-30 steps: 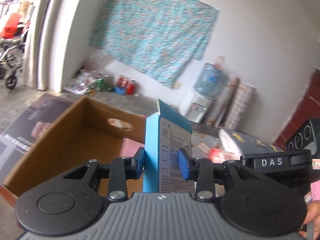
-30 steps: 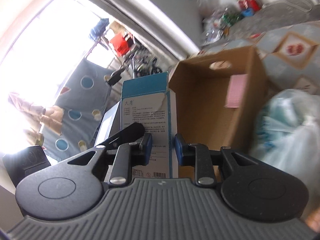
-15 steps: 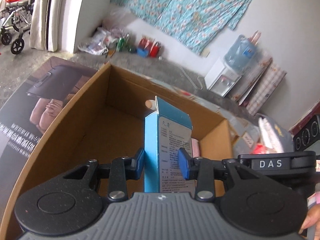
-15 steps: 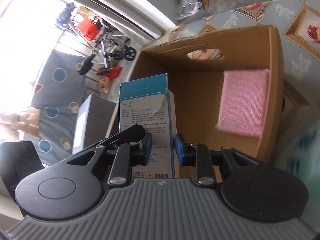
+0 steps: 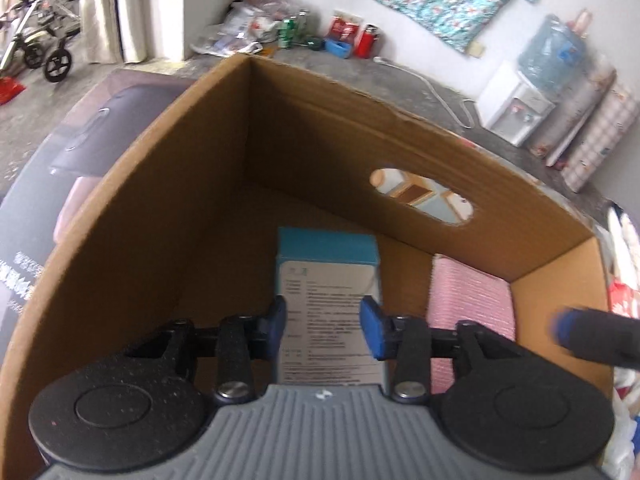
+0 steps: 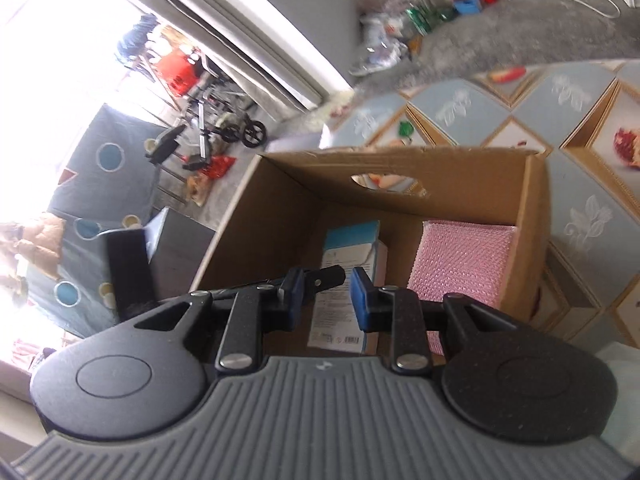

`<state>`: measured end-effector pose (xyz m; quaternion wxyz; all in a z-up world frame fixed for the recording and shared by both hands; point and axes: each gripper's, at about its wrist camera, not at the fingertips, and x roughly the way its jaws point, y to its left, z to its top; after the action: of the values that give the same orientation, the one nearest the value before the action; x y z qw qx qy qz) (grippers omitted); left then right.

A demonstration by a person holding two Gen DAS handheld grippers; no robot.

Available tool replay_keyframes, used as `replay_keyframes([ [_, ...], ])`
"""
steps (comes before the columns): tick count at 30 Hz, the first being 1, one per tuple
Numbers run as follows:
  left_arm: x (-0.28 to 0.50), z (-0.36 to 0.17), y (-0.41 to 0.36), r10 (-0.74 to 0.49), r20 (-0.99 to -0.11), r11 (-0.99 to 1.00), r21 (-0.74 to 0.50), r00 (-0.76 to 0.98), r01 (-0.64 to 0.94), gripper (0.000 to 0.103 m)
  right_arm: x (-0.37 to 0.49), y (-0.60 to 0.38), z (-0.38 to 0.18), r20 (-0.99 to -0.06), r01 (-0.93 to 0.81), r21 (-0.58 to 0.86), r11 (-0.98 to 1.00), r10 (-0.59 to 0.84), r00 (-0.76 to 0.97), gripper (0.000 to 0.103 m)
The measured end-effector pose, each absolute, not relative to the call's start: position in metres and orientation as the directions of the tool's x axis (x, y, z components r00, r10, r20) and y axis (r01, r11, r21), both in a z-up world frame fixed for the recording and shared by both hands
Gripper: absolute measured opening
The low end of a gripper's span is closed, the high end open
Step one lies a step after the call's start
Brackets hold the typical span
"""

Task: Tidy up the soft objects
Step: 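Lower the medicine box with the left gripper into the cardboard box beside the pouch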

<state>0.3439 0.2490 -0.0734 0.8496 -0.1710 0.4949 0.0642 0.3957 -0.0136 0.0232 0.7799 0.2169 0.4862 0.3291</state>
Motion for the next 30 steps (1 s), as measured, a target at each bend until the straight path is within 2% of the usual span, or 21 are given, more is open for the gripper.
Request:
replay_keyframes([
  [2, 0.341, -0.070, 0.249, -0.054, -0.867, 0.936, -0.216, 0.495, -0.277, 0.074, 0.383, -0.025, 0.032, -0.597, -0.320, 0.661, 0.679, 0.734, 0.324, 0.026],
  [5, 0.343, -0.072, 0.245, -0.051, -0.880, 0.951, -0.187, 0.473, -0.247, 0.083, 0.360, -0.044, 0.037, -0.578, -0.337, 0.665, 0.666, 0.745, 0.333, 0.027],
  [7, 0.349, -0.079, 0.240, -0.045, -0.900, 0.960, -0.159, 0.433, -0.232, 0.085, 0.345, -0.059, 0.038, -0.569, -0.329, 0.676, 0.660, 0.750, 0.337, 0.027],
  [10, 0.355, -0.091, 0.232, -0.018, -0.916, 0.970, -0.114, 0.401, -0.216, 0.080, 0.323, -0.078, 0.034, -0.561, -0.315, 0.685, 0.656, 0.752, 0.345, 0.028],
  [13, 0.359, -0.094, 0.229, -0.048, -0.908, 0.968, -0.145, 0.416, -0.204, 0.072, 0.308, -0.097, 0.030, -0.564, -0.291, 0.692, 0.660, 0.747, 0.351, 0.028],
  [18, 0.365, -0.093, 0.218, -0.019, -0.889, 0.977, -0.114, 0.458, -0.179, 0.072, 0.289, -0.116, 0.023, -0.560, -0.267, 0.702, 0.661, 0.743, 0.367, 0.029],
  [21, 0.369, -0.093, 0.215, -0.049, -0.886, 0.977, -0.138, 0.461, -0.162, 0.072, 0.282, -0.123, 0.021, -0.554, -0.263, 0.707, 0.656, 0.746, 0.370, 0.029],
  [23, 0.370, -0.093, 0.212, -0.085, -0.880, 0.985, -0.145, 0.467, -0.094, 0.072, 0.278, -0.123, 0.022, -0.556, -0.266, 0.704, 0.659, 0.744, 0.371, 0.030],
  [27, 0.362, -0.090, 0.193, -0.080, -0.870, 0.997, -0.065, 0.487, 0.048, 0.072, 0.277, -0.128, 0.021, -0.559, -0.261, 0.703, 0.662, 0.741, 0.372, 0.030],
  [30, 0.361, -0.087, 0.184, -0.040, -0.859, 0.999, -0.015, 0.510, 0.053, 0.072, 0.272, -0.133, 0.020, -0.556, -0.243, 0.711, 0.660, 0.740, 0.378, 0.030],
])
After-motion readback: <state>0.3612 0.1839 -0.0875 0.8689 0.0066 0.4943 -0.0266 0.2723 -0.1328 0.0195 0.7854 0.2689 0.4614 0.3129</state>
